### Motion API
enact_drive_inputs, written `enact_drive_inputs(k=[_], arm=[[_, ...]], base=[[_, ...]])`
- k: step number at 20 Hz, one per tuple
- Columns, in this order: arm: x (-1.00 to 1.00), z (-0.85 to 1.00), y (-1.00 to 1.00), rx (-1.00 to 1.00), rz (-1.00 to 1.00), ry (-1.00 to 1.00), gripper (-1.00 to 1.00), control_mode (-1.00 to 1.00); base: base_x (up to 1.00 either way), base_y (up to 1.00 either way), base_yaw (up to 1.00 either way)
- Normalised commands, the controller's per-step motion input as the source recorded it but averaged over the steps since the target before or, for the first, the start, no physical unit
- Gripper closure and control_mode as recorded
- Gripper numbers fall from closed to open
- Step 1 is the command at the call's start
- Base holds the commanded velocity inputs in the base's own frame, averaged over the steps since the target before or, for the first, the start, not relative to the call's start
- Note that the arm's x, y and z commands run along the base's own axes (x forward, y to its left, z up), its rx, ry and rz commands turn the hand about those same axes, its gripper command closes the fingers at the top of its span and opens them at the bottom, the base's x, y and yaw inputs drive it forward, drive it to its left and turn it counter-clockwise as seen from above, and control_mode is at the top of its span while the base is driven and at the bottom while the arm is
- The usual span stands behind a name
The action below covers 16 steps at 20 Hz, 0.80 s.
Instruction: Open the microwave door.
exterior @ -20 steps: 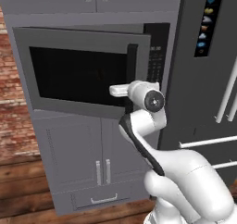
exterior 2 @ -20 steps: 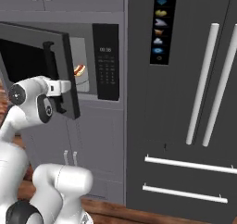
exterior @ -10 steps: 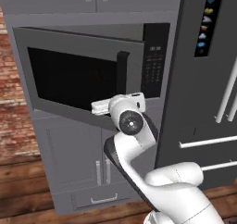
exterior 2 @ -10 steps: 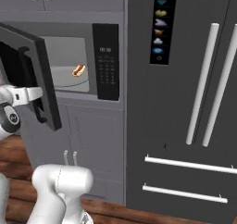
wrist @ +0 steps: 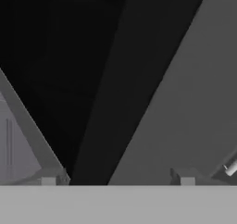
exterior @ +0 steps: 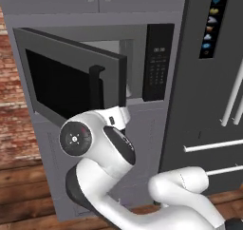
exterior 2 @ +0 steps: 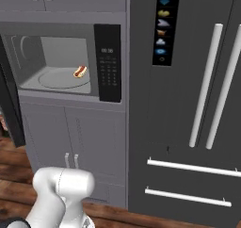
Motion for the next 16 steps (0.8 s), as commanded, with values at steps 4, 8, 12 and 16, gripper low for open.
enact_drive_inputs(k=[4, 8, 12, 16], arm=[[-1.0, -0.18, -0.46, 0.0, -0.01, -0.04, -1.0, -1.0], [-1.0, 0.02, -0.75, 0.02, -0.01, -0.17, -1.0, -1.0], [-0.99, 0.57, -0.9, 0.11, 0.0, -0.22, -1.0, -1.0], [-0.67, 0.78, -1.0, 0.28, 0.01, -0.1, -1.0, -1.0]], base=[[0.0, 0.0, 0.0], [0.0, 0.0, 0.0], [0.0, 0.0, 0.0], [0.0, 0.0, 0.0]])
